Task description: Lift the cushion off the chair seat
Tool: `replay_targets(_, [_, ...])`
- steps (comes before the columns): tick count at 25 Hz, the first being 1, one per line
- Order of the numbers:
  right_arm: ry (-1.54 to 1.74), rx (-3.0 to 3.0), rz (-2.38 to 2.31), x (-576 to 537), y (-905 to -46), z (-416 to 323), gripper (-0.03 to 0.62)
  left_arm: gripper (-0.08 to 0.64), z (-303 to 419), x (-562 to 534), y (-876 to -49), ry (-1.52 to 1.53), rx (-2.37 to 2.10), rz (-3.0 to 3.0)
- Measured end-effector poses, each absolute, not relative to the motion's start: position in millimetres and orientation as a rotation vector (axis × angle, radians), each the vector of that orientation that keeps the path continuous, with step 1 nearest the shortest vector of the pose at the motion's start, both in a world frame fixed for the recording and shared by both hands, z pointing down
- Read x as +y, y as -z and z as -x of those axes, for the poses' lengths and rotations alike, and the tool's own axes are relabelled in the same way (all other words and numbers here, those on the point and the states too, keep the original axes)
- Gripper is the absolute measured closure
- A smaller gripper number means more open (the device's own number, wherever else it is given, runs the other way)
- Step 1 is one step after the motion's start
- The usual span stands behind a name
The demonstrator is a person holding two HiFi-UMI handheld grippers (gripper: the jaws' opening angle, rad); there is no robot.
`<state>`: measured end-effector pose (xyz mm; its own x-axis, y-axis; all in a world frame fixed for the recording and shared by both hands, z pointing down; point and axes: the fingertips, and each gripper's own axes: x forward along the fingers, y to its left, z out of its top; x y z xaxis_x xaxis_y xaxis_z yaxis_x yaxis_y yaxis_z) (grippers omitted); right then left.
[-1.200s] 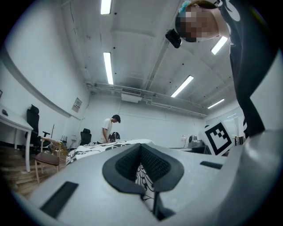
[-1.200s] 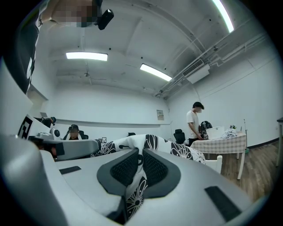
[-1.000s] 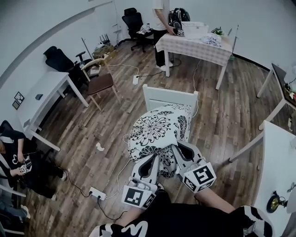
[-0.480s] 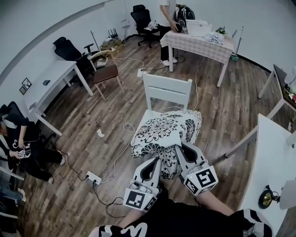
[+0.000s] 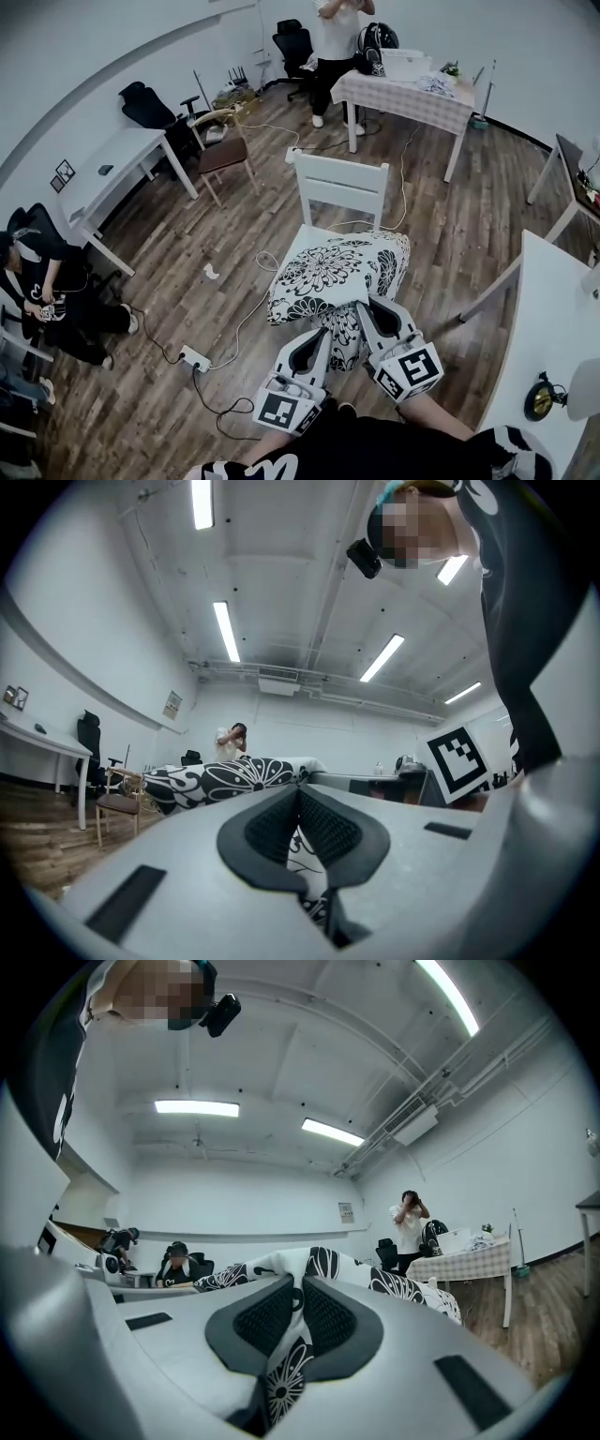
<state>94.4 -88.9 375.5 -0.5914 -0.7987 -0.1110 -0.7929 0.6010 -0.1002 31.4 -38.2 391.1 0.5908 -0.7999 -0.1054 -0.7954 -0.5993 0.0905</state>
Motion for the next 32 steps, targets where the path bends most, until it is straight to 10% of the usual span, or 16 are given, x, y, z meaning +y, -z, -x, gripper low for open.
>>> replay_targets(32, [0.053,2.662,1.324,143.5,-369.6,-28.7,0.557,0.561,39.0,190.0,-388.6,0.219,-1.416,-2.782])
